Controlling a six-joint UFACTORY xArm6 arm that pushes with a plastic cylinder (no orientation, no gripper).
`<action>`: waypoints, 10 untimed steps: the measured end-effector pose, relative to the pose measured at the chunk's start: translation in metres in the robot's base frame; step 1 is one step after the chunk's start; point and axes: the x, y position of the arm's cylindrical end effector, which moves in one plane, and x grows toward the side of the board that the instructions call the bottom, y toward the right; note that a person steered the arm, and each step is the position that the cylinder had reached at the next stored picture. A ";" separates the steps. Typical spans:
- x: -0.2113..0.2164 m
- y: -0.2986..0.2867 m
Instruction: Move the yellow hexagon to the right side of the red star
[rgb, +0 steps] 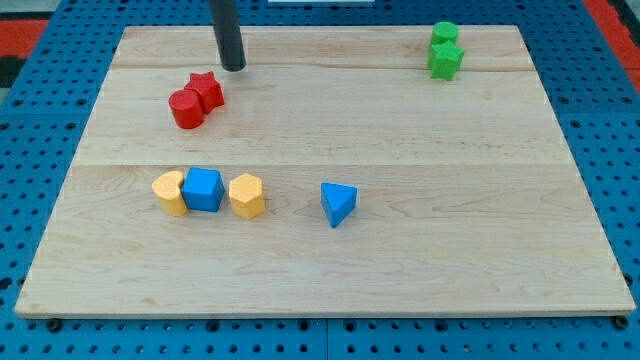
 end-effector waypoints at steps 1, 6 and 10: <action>0.045 0.095; 0.276 0.050; 0.282 0.003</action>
